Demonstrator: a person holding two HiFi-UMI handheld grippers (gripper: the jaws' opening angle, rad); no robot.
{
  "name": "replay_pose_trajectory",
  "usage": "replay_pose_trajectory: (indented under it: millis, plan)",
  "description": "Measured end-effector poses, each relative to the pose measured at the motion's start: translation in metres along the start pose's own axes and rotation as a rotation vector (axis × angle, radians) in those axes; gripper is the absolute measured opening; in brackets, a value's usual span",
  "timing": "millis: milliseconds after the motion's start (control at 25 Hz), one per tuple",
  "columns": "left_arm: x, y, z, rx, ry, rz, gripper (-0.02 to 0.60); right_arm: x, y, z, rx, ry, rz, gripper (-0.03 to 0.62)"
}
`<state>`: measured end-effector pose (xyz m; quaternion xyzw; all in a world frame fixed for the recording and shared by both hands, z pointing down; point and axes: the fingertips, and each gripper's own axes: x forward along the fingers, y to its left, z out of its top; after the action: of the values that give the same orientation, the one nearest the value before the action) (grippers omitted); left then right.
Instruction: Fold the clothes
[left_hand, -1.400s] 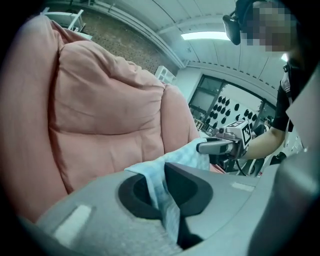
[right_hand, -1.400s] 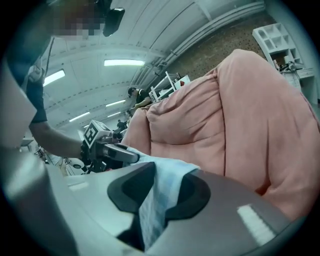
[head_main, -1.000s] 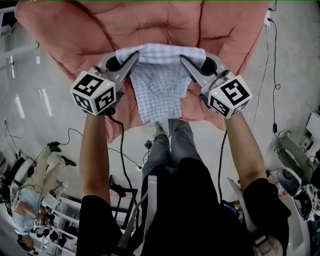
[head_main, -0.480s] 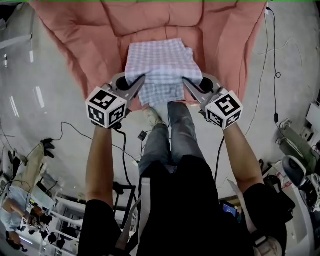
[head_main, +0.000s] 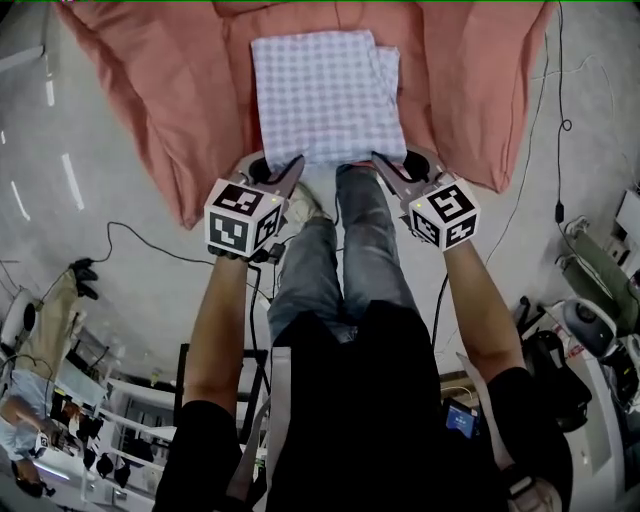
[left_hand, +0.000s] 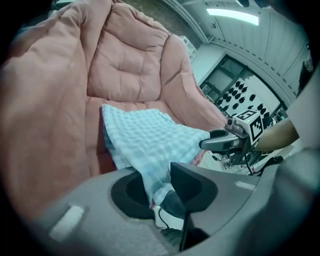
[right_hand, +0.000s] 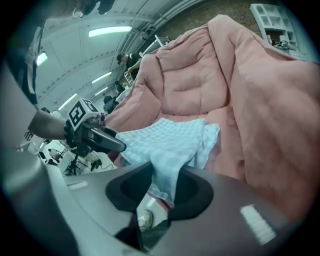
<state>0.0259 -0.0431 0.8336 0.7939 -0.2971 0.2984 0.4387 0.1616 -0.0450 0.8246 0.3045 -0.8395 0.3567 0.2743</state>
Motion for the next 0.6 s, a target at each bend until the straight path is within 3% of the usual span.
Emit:
replay_pose_trajectory:
  millis: [280, 440, 600]
  plan:
    - [-0.003, 0.008, -0.043, -0.06, 0.055, 0.06, 0.164, -0.01, -0.011, -0.045, 0.031, 0.084, -0.077, 0.146]
    - [-0.023, 0.0, -0.03, -0.065, 0.006, 0.075, 0.164, -0.033, -0.012, -0.028, 0.018, 0.036, -0.121, 0.146]
    - [-0.045, 0.001, -0.011, -0.05, -0.008, 0.144, 0.178, -0.054, -0.009, 0.012, 0.006, -0.027, -0.139, 0.146]
